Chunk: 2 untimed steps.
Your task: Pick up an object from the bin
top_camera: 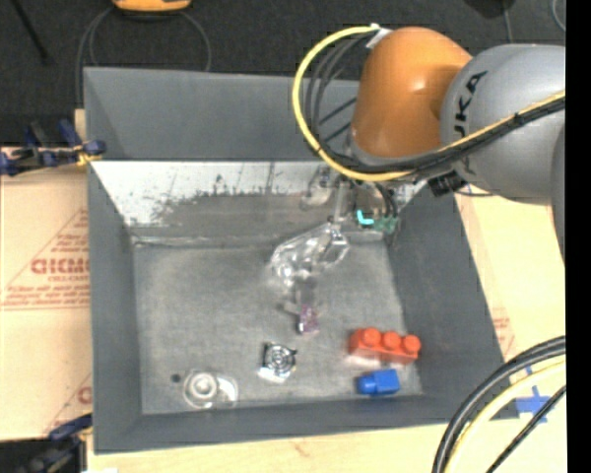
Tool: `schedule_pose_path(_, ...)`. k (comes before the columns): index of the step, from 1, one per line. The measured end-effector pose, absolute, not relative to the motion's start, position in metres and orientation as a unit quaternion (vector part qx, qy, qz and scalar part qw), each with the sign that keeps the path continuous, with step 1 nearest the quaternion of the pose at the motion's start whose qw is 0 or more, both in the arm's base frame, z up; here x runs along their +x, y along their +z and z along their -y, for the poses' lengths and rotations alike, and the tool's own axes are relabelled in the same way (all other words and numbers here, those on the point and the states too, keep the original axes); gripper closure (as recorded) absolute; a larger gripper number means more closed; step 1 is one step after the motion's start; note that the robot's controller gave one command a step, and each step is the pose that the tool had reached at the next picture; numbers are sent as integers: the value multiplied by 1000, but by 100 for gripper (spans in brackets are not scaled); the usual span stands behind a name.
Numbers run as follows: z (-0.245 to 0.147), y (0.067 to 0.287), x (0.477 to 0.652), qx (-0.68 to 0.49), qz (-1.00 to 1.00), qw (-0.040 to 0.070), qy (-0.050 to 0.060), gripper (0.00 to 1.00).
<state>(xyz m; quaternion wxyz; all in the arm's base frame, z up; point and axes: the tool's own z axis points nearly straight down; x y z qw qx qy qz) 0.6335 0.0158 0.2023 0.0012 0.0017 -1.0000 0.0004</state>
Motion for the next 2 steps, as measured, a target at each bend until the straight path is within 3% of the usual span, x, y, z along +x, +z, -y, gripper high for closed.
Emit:
schedule_pose_path(1, 28, 84, 649, 62, 998, -6, 0, 0)
schedule_pose_path(2, 32, 77, 656, 127, 992, -4, 0, 0)
